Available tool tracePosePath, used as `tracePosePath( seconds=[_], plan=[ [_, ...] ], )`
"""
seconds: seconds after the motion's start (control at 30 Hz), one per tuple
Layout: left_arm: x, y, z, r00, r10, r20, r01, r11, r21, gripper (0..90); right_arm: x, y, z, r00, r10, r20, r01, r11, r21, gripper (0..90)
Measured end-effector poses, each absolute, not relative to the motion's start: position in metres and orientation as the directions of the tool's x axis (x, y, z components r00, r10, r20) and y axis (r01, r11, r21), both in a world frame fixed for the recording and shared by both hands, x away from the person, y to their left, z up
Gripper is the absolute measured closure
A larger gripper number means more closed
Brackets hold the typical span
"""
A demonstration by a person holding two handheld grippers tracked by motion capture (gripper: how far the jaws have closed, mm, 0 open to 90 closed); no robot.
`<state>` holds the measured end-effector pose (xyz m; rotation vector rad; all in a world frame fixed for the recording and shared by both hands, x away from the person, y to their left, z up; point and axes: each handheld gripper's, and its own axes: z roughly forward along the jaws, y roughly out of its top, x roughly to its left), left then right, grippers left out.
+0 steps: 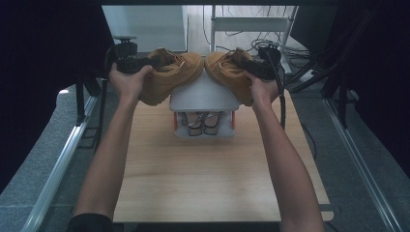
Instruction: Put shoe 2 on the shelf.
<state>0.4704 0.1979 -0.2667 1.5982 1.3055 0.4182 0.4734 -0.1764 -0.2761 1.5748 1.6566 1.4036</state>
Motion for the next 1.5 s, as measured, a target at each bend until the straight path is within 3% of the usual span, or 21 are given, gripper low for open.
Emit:
tracePosePath(
  seconds=[0.47,0.97,1.37,1.5],
  plan=[
    [0.490,0.205,-0.290,0.357,0.840,-0.409,0.588,0.138,0.797,75.9,0.481,-0.192,-0.287,-0.209,0.897,0.388,0.487,-0.249,0.837,72.3],
    [0.492,0.200,-0.295,0.353,0.848,-0.397,0.603,0.119,0.789,70.6,0.483,-0.198,-0.288,-0.265,0.908,0.325,0.500,-0.158,0.851,68.8],
    [0.498,0.197,-0.296,0.369,0.819,-0.440,0.616,0.138,0.775,68.5,0.491,-0.207,-0.290,-0.290,0.892,0.346,0.520,-0.156,0.840,66.3],
    [0.498,0.199,-0.298,0.384,0.803,-0.455,0.623,0.138,0.770,64.1,0.490,-0.206,-0.290,-0.303,0.897,0.322,0.512,-0.131,0.849,64.8]
  ],
)
